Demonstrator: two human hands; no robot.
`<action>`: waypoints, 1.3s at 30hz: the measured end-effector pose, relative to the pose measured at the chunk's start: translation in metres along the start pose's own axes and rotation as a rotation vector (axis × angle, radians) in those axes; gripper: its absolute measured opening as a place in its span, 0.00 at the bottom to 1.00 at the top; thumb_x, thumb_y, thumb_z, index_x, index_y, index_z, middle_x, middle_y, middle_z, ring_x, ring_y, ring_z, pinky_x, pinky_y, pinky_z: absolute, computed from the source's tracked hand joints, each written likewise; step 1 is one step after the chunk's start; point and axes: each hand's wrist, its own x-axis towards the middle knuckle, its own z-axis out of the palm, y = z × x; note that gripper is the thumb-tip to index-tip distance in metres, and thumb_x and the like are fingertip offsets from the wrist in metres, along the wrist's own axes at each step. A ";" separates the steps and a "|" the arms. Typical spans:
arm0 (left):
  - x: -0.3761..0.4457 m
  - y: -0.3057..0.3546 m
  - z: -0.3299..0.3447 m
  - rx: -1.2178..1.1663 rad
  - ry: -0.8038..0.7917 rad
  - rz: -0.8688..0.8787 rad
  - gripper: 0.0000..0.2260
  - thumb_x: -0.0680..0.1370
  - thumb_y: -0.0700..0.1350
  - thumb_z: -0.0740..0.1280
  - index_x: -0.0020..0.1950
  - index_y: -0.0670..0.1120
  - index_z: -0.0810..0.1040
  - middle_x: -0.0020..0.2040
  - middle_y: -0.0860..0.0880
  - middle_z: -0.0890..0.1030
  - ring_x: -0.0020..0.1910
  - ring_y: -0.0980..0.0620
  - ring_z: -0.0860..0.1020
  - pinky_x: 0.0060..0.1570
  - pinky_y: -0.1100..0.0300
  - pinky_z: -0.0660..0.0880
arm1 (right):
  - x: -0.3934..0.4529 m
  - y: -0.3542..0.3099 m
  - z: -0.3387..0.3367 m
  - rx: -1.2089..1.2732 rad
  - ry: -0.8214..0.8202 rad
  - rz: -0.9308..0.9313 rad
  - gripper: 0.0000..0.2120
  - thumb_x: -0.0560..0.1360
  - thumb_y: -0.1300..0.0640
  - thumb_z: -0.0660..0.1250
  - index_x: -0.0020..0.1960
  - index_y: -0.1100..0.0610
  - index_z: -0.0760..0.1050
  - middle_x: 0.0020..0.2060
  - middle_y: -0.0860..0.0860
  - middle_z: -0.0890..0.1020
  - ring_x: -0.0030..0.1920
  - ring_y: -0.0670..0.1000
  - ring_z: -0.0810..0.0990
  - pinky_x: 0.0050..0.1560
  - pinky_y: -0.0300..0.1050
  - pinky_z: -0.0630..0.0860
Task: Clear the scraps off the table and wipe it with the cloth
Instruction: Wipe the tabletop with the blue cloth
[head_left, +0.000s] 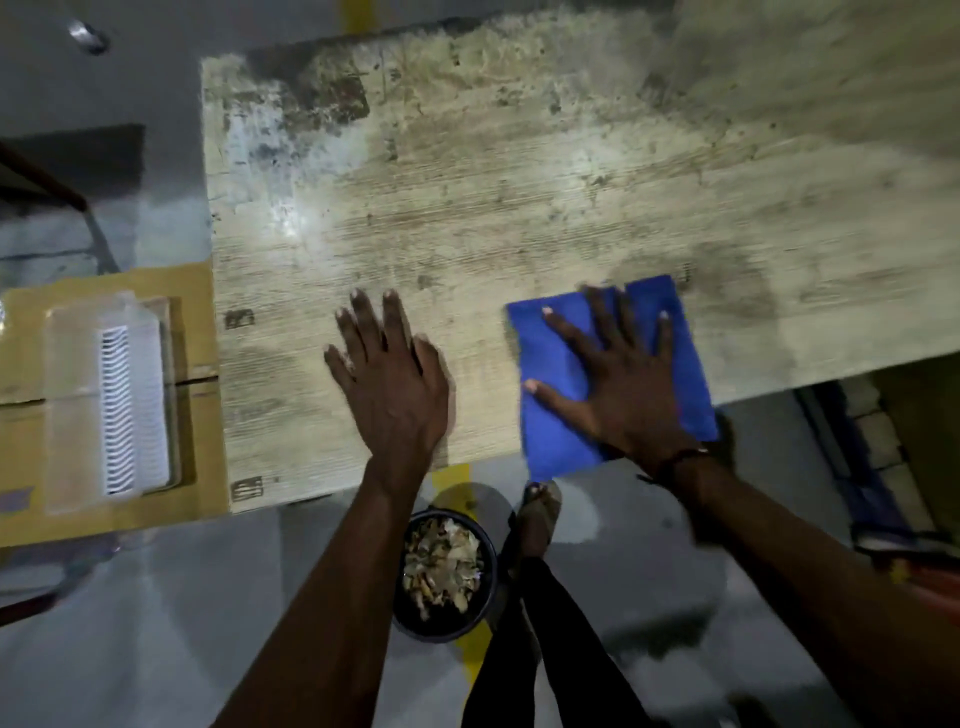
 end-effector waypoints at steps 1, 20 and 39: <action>-0.007 0.009 0.002 -0.006 -0.002 0.003 0.28 0.86 0.55 0.48 0.86 0.49 0.52 0.86 0.43 0.50 0.85 0.41 0.49 0.81 0.37 0.49 | 0.000 0.027 -0.006 -0.025 -0.013 0.080 0.41 0.74 0.19 0.50 0.82 0.35 0.55 0.85 0.50 0.54 0.85 0.57 0.49 0.78 0.73 0.51; 0.050 0.126 0.031 -0.054 0.048 0.118 0.28 0.84 0.57 0.51 0.85 0.51 0.60 0.86 0.43 0.56 0.85 0.39 0.53 0.80 0.37 0.51 | 0.032 0.180 -0.028 0.045 -0.008 0.444 0.41 0.74 0.19 0.50 0.82 0.33 0.50 0.85 0.50 0.52 0.84 0.59 0.50 0.77 0.77 0.47; 0.057 0.130 0.027 -0.073 0.075 0.089 0.27 0.83 0.57 0.58 0.83 0.53 0.64 0.85 0.46 0.59 0.84 0.42 0.56 0.79 0.38 0.55 | 0.108 0.202 -0.024 0.125 -0.007 0.406 0.41 0.74 0.20 0.53 0.82 0.33 0.51 0.85 0.51 0.49 0.84 0.61 0.47 0.77 0.77 0.44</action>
